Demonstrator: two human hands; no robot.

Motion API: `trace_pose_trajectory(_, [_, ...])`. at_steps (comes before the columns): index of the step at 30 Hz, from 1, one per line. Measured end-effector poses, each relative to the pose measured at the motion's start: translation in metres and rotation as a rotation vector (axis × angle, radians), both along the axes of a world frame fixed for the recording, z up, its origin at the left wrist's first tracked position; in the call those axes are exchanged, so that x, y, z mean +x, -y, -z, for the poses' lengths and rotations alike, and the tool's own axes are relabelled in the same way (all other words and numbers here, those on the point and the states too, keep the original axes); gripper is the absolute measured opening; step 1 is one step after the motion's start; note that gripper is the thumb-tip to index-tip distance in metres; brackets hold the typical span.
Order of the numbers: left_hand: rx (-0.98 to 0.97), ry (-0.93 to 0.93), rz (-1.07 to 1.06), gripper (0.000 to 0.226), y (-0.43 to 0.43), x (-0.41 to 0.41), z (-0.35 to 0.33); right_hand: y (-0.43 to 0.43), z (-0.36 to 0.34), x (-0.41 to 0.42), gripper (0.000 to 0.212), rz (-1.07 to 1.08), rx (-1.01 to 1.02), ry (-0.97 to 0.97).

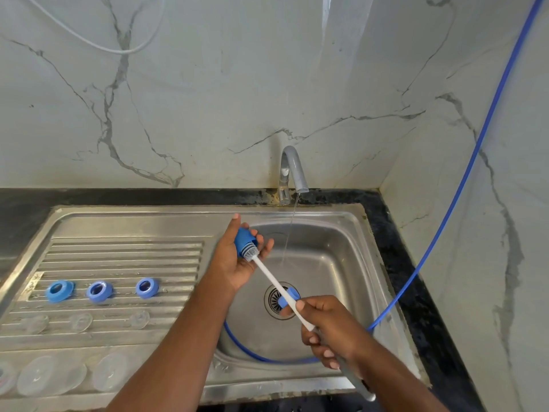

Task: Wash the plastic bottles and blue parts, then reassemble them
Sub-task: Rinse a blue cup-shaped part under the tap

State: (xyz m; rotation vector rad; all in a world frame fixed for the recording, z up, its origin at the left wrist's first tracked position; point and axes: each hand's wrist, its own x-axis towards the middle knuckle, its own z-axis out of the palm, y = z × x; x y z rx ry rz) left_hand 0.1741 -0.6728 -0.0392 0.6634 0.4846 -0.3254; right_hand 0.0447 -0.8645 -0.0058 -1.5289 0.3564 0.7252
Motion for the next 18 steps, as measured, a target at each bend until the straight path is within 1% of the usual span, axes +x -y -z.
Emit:
trace_pose_trajectory(1, [-0.018,0.025,0.004,0.032,-0.001,-0.001,-0.001,0.003,-0.002,-0.001,0.033,-0.010,0.041,-0.005])
trace_pose_trajectory(2, [-0.007,0.035,0.016,0.036,0.000,0.001,-0.003,0.003,-0.004,0.000,0.033,-0.008,0.027,0.031])
trace_pose_trajectory(3, [0.037,0.022,0.024,0.043,0.002,0.002,-0.003,0.001,-0.002,0.003,0.032,0.001,-0.053,0.106])
trace_pose_trajectory(5, [0.157,-0.030,0.026,0.054,0.005,0.004,0.000,0.000,0.001,0.008,0.027,-0.053,-0.391,0.332])
trace_pose_trajectory(6, [0.182,-0.045,0.034,0.056,0.006,0.005,0.002,0.002,0.004,0.010,0.027,-0.134,-0.589,0.433])
trace_pose_trajectory(7, [0.169,-0.054,0.048,0.055,0.006,0.006,0.004,0.005,0.008,0.011,0.029,-0.222,-0.763,0.499])
trace_pose_trajectory(8, [0.138,-0.068,0.058,0.052,0.006,0.006,0.005,0.007,0.012,0.008,0.030,-0.277,-0.893,0.517])
trace_pose_trajectory(9, [0.110,-0.086,0.065,0.048,0.006,0.007,0.005,0.007,0.016,0.005,0.029,-0.284,-0.940,0.514])
trace_pose_trajectory(10, [0.084,-0.098,0.064,0.044,0.006,0.007,0.005,0.007,0.020,0.003,0.028,-0.302,-0.923,0.487])
trace_pose_trajectory(11, [0.057,-0.102,0.059,0.041,0.006,0.006,0.007,0.004,0.022,0.001,0.028,-0.276,-0.812,0.442])
trace_pose_trajectory(12, [0.019,-0.092,0.061,0.041,0.007,0.005,0.008,0.001,0.020,-0.001,0.029,-0.186,-0.610,0.352])
trace_pose_trajectory(14, [-0.051,-0.055,0.065,0.042,0.011,0.002,0.009,0.004,0.009,-0.003,0.034,-0.033,-0.126,0.023])
trace_pose_trajectory(15, [-0.084,-0.039,0.055,0.039,0.012,0.001,0.009,0.010,0.002,-0.002,0.038,-0.030,0.020,-0.067])
trace_pose_trajectory(16, [-0.117,-0.025,0.043,0.037,0.014,0.001,0.008,0.017,-0.003,0.000,0.040,-0.059,0.084,-0.100])
trace_pose_trajectory(18, [-0.158,0.001,0.032,0.036,0.016,0.003,0.006,0.026,-0.010,0.002,0.044,-0.103,0.088,-0.079])
